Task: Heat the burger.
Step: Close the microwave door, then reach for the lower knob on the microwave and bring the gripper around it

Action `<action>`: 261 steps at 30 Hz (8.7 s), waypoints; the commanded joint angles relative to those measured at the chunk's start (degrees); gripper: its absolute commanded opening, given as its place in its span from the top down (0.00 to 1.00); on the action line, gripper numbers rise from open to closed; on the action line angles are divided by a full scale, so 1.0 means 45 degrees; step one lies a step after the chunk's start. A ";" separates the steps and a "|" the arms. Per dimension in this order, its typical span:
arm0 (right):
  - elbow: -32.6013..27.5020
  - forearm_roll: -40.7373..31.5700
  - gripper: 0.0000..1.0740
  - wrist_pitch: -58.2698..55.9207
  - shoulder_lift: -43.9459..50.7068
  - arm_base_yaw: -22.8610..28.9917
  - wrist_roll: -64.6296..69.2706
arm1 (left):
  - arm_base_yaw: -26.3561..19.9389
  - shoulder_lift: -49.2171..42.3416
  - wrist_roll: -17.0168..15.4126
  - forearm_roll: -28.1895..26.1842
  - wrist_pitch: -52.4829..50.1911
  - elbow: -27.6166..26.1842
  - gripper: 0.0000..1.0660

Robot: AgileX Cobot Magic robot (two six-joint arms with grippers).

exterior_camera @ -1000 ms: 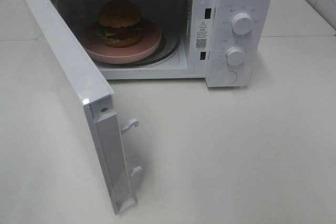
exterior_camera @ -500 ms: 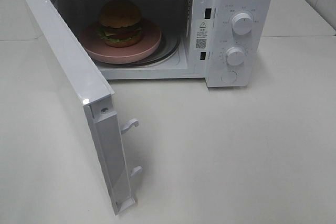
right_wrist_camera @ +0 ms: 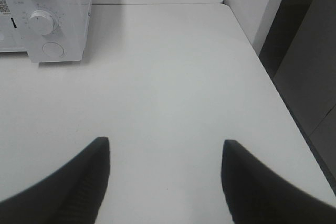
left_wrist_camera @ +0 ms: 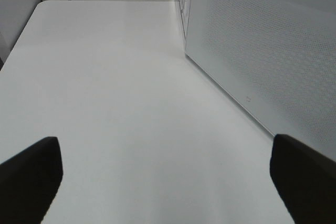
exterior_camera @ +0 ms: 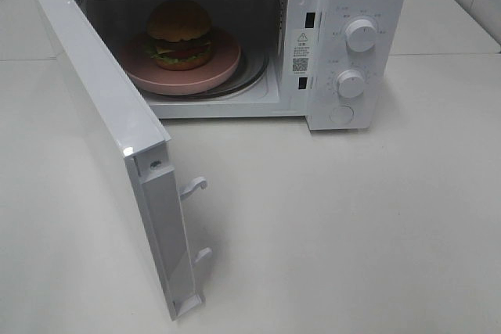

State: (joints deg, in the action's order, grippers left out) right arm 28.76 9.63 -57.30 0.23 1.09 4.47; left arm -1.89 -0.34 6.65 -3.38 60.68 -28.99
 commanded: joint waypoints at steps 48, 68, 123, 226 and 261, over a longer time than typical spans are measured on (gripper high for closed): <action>-0.0038 -0.0280 0.45 0.0013 0.0382 -0.0051 0.0229 | -0.0025 -0.0204 -0.0178 -0.0255 -0.0191 0.0013 0.05; -0.0038 -0.0280 0.45 0.0013 0.0382 -0.0051 0.0229 | -0.0025 0.6494 0.0929 -0.0522 -0.7869 -0.0573 1.00; -0.0038 -0.0280 0.45 0.0013 0.0382 -0.0051 0.0229 | 0.4176 2.2269 -0.3667 0.3871 -2.5974 0.0777 1.00; -0.0038 -0.0280 0.45 0.0013 0.0382 -0.0051 0.0229 | 0.6124 1.5495 0.0267 -0.0802 0.0891 -0.8072 0.02; -0.0038 -0.0280 0.45 0.0013 0.0382 -0.0051 0.0242 | -0.1299 -0.0395 0.1897 -0.0917 0.0611 -0.0344 0.02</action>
State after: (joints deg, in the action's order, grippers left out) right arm 28.76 8.19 -57.30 0.23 1.09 5.33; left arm -7.62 0.06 15.24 -7.45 64.34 -30.88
